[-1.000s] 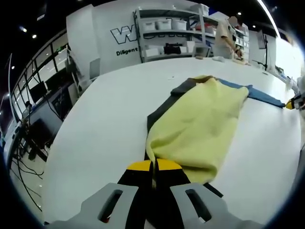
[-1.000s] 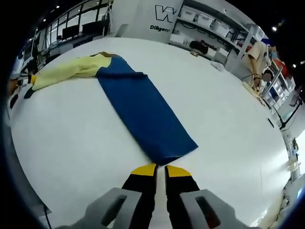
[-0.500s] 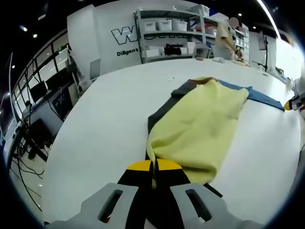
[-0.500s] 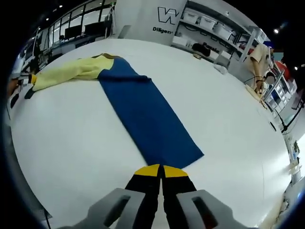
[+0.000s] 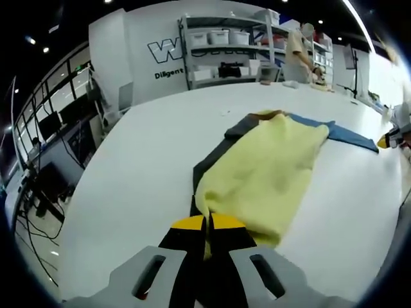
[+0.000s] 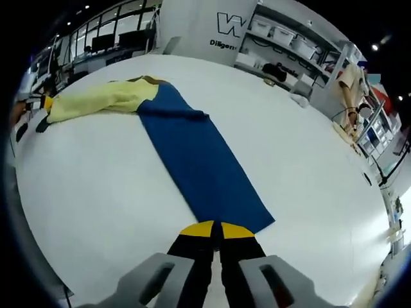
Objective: Fold the garment on the visible template until the final outline fits inside the template.
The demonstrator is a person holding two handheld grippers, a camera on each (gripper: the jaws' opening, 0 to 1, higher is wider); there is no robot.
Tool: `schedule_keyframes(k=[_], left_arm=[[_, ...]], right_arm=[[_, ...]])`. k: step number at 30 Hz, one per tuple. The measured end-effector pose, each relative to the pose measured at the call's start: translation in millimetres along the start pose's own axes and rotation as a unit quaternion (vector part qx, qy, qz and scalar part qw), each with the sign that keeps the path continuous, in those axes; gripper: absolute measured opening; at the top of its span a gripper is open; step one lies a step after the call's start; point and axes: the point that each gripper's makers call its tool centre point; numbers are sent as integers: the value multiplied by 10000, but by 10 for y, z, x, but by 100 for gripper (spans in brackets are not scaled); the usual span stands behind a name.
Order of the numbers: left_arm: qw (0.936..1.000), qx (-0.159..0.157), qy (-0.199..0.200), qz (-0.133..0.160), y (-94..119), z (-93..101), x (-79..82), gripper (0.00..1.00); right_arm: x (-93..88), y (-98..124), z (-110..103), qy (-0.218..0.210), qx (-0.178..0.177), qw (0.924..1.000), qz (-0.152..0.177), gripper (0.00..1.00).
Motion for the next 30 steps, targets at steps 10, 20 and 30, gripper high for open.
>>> schedule_keyframes(k=[10,20,30], left_arm=[[9990,-437,-126,8,158,293,304,0],[9959,-881,-116,188,313,636,597,0],[9922,-1165,-145,407,420,876,870,0]], right_arm=[[308,43,-95,185,137,9992,337,0],[369,-39,-373,345,501,9973,420,0],[370,-28,-367,341,529,9971,435,0]])
Point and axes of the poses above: the point that each gripper's makers call its tool centre point, and the gripper's own axes: y roughly backward along the fingers, z roughly to its right, x roughly out of its top, and after that the axes turned 5 degrees about z, right-handed
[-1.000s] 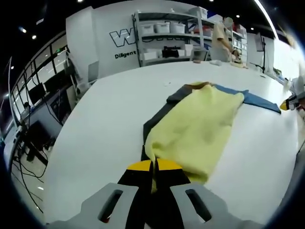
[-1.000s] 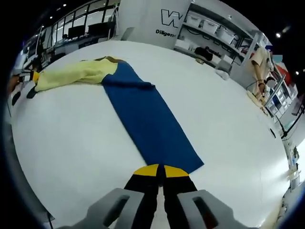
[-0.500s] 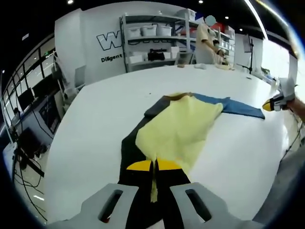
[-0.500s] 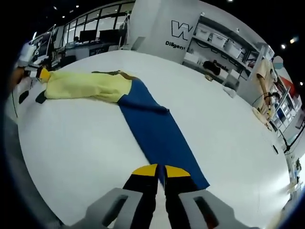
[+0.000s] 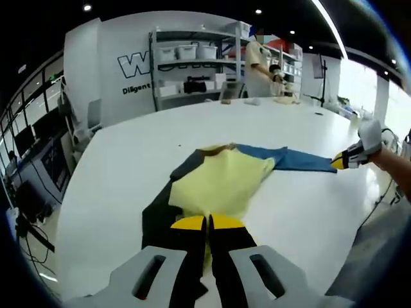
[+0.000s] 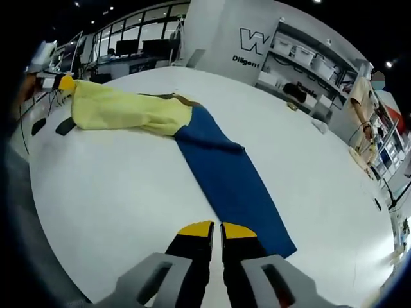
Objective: Fold the garment on the visible template until the final outline fits inside the template.
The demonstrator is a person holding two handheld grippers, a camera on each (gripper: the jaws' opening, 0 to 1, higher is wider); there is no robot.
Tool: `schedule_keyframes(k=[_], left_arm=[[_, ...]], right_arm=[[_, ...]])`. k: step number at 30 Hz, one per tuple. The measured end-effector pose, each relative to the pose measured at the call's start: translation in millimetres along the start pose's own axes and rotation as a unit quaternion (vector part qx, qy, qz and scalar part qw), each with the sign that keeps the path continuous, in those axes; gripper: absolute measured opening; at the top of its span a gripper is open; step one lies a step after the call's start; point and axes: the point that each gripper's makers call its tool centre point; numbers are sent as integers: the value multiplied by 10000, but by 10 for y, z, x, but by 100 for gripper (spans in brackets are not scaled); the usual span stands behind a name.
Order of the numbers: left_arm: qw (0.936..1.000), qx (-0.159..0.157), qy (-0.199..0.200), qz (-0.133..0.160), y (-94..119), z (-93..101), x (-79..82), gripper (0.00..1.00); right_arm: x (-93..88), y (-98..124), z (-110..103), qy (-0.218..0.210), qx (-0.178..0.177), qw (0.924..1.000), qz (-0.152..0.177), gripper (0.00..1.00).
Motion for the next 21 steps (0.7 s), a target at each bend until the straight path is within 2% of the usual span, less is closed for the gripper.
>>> schedule_keyframes(k=[9,13,17,21], left_arm=[[9990,-305,127,316,-80,192,416,0],[9982,-365,240,415,-164,174,595,0],[9979,-371,270,464,-200,149,702,0],[9969,-407,356,566,-287,86,942,0]], right_arm=[[44,11,3,11,4,10000,63,0],[67,16,-31,60,45,9999,86,0],[101,24,-42,86,62,9999,118,0],[159,23,-59,144,89,9997,152,0]])
Point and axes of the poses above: the point that each gripper's makers call its tool centre point, and the gripper's own axes: y roughly backward along the fingers, z roughly to its right, x roughly out of its top, and after that the axes turned 5 degrees about z, right-handed
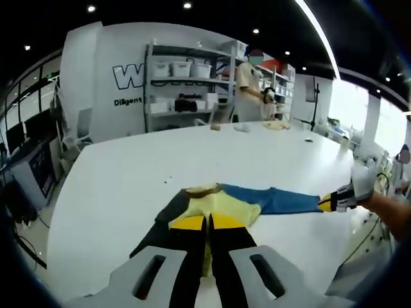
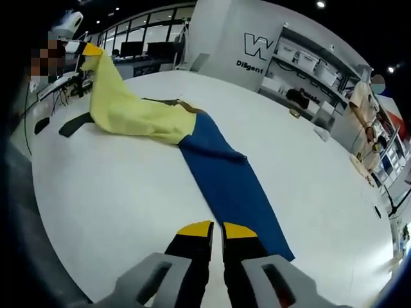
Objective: Fold the garment on the visible template until the final outline fits inside the template.
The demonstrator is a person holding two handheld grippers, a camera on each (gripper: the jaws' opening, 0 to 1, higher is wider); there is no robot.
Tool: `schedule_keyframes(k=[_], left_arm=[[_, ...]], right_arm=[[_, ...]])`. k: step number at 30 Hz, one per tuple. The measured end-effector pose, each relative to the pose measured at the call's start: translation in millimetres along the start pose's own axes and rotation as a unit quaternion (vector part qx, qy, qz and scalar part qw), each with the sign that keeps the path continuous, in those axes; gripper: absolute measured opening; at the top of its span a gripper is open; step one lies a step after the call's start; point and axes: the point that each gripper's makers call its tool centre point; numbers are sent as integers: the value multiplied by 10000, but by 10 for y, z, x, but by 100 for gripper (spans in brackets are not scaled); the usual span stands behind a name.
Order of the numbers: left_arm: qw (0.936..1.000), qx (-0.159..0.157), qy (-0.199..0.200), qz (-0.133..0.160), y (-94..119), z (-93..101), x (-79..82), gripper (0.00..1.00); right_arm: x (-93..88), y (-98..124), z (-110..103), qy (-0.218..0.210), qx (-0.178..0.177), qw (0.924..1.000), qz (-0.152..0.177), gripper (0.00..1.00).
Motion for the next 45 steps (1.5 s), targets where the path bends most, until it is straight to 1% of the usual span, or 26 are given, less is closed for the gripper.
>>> schedule_keyframes(k=[2,4,5,7,10,14,16,17,18,21,22,26,30,31,32,33,34,37,38,41,43,44,45], left_arm=[[10000,-10,35,42,-54,-26,85,0],[10000,-7,45,52,-142,-57,178,0],[10000,-11,52,52,-160,-61,192,0],[9999,-46,119,51,-268,-69,261,0],[9999,-74,133,3,-432,-97,322,0],[9998,-61,162,-91,-624,-170,348,0],[9997,-45,143,-186,-757,-217,353,0],[9997,-49,158,-201,-774,-221,352,0],[9995,-50,185,-245,-837,-242,357,0],[9994,-35,144,-305,-935,-275,354,0],[9994,-37,148,-312,-948,-280,352,0],[9992,-27,216,-330,-1066,-331,317,0],[9989,-42,365,-307,-1212,-397,259,0],[9988,-41,375,-309,-1227,-405,251,0],[9987,-41,407,-310,-1278,-431,226,0],[9985,-39,444,-319,-1307,-447,206,0],[9980,-19,527,-335,-1367,-488,167,0],[9973,-22,652,-340,-1453,-534,116,0],[9970,-23,689,-340,-1495,-554,93,0],[9966,-25,734,-368,-1597,-609,32,0],[9964,-14,757,-389,-1646,-649,-11,0],[9960,-5,792,-415,-1697,-692,-64,0],[9957,9,812,-439,-1734,-725,-108,0]], right_arm=[[26,-9,-1,29,5,10000,16,0],[89,-5,-9,51,15,10000,61,0],[102,-5,-11,58,16,10000,72,0],[184,-3,-19,107,28,9998,139,0],[310,-1,-46,156,66,9995,250,0],[491,6,-106,198,145,9988,427,1],[651,8,-186,242,243,9977,579,1],[688,5,-209,258,272,9974,610,1],[746,0,-245,297,311,9969,657,1],[872,-9,-332,394,402,9955,761,1],[889,-10,-345,407,415,9953,773,1],[1068,-27,-529,578,621,9922,913,1],[1273,-61,-837,897,1001,9847,1105,3],[1291,-66,-872,915,1040,9841,1114,3],[1362,-87,-1027,1020,1236,9800,1178,3],[1381,-93,-1065,1052,1281,9788,1200,4],[1445,-119,-1201,1138,1404,9757,1241,4],[1557,-154,-1448,1320,1683,9674,1355,4],[1630,-178,-1600,1415,1839,9621,1428,4],[1747,-209,-1833,1632,2080,9516,1565,4],[1829,-229,-1976,1692,2213,9457,1673,5],[1916,-267,-2144,1782,2362,9384,1784,5],[1952,-283,-2216,1829,2417,9351,1837,5]])
Point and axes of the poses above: the point that each gripper's makers call its tool centre point, and the gripper's own axes: y roughly backward along the fingers, z roughly to its right, x roughly out of its top, and after that the axes turned 5 degrees about z, right-handed
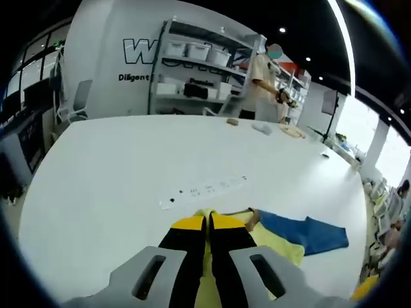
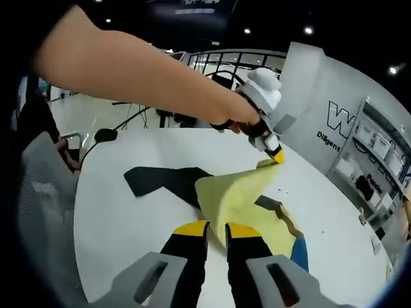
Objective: Fold the garment on the visible template until the final outline fits inside the template.
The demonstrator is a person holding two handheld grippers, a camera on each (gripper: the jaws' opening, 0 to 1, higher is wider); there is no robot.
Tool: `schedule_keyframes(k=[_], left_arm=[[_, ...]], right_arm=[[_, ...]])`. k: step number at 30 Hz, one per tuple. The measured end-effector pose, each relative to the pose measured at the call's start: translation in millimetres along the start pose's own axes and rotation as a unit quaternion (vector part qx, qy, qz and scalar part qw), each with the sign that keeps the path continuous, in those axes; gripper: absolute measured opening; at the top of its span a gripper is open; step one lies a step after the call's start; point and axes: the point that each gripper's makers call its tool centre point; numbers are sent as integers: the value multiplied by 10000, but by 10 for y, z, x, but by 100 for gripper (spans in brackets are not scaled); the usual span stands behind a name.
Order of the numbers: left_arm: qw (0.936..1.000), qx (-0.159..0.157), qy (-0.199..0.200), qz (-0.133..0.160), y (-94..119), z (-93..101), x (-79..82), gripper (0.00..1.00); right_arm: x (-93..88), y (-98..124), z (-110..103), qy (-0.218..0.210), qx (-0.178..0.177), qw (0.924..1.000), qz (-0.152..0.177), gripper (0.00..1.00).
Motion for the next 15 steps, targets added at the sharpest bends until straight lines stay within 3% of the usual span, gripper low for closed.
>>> schedule_keyframes(k=[3,9,15], left_arm=[[10000,16,1,-28,-58,-54,-49,0],[9999,81,23,-129,-173,-202,-181,0],[9998,62,71,-179,-253,-263,-249,0]], right_arm=[[129,-199,-111,326,180,9991,194,5],[190,-534,-285,554,460,9971,238,5],[118,-905,-299,754,579,9953,165,6]])
Point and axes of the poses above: the point that each gripper's makers call its tool centre point, and the gripper's own axes: y roughly backward along the fingers, z roughly to its right, x roughly out of its top, and after that the axes turned 5 degrees about z, right-handed
